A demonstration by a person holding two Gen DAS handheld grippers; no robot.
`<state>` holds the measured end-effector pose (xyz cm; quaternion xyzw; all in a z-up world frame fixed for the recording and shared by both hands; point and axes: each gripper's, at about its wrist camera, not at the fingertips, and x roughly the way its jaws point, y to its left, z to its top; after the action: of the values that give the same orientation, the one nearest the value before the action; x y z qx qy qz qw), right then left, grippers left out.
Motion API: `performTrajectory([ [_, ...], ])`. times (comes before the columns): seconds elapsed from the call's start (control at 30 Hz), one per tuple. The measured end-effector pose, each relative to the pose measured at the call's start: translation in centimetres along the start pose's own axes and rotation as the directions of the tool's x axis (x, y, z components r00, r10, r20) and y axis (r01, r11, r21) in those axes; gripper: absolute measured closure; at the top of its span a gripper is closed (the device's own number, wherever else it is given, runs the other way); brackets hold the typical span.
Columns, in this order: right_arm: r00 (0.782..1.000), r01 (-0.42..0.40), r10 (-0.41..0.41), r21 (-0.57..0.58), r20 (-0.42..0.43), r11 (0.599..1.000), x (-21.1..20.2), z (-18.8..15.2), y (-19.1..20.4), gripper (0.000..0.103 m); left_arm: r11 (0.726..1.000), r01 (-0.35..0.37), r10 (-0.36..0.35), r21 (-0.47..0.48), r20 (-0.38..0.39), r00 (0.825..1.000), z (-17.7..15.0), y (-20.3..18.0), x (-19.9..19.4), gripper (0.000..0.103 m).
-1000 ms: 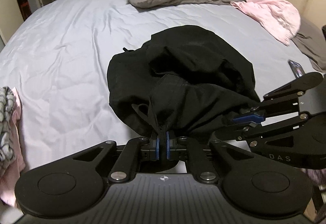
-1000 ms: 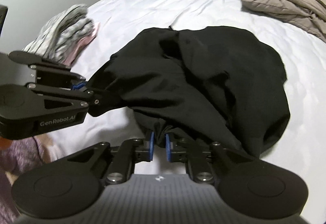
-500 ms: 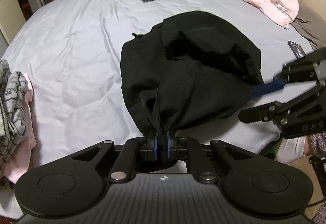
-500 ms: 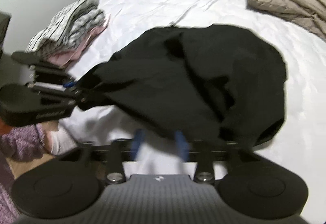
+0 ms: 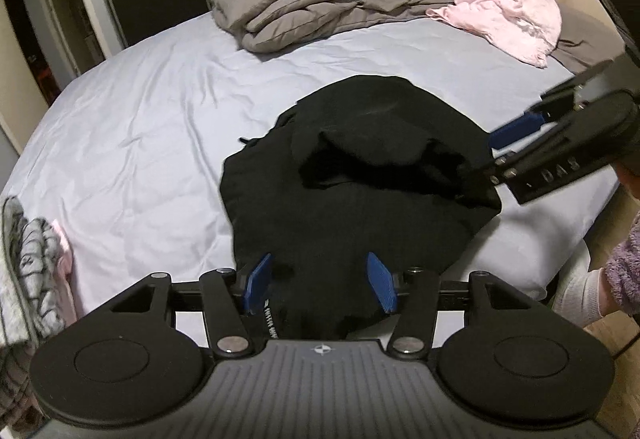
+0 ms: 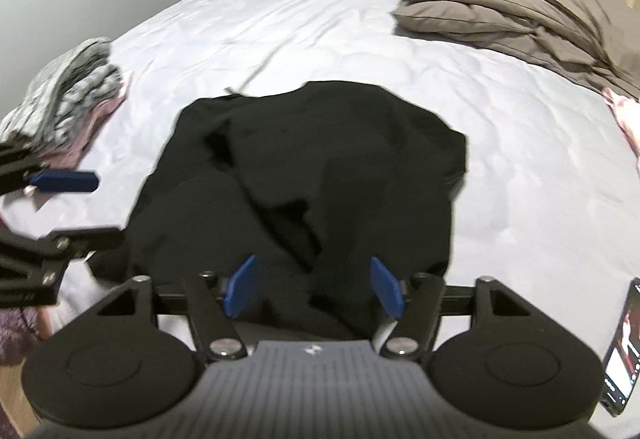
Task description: Fold clothes
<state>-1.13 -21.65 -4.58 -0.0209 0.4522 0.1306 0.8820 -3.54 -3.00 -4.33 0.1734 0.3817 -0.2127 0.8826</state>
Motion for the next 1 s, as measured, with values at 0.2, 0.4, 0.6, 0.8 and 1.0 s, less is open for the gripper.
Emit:
performTrajectory([
  [0.2, 0.999, 0.039, -0.039, 0.018, -0.019, 0.999, 1.9, 0.6, -1.0, 0.025, 0.999, 0.014, -0.014, 0.030, -0.004, 1.000, 0.6, -0.9, 1.9, 0.044],
  [0.4, 0.999, 0.029, -0.029, 0.017, -0.041, 0.999, 3.8, 0.8, -1.5, 0.025, 1.000, 0.015, -0.015, 0.001, -0.025, 1.000, 0.9, -0.5, 3.6, 0.043],
  [0.6, 0.999, -0.022, 0.022, 0.007, -0.045, 1.000, 4.9, 1.1, -1.1, 0.051, 0.994, 0.052, -0.055, -0.096, -0.023, 0.998, 2.0, 0.8, 5.0, 0.043],
  [0.8, 0.991, -0.108, 0.108, 0.002, -0.084, 0.994, 5.7, 0.9, -0.5, 0.087, 0.989, 0.057, -0.058, -0.134, -0.005, 0.998, 2.7, 1.7, 5.4, 0.043],
  [1.0, 0.970, -0.197, 0.194, -0.009, -0.144, 0.980, 5.9, -0.2, 0.8, 0.094, 0.983, 0.093, -0.097, -0.160, -0.016, 0.995, 2.8, 1.9, 5.8, 0.043],
])
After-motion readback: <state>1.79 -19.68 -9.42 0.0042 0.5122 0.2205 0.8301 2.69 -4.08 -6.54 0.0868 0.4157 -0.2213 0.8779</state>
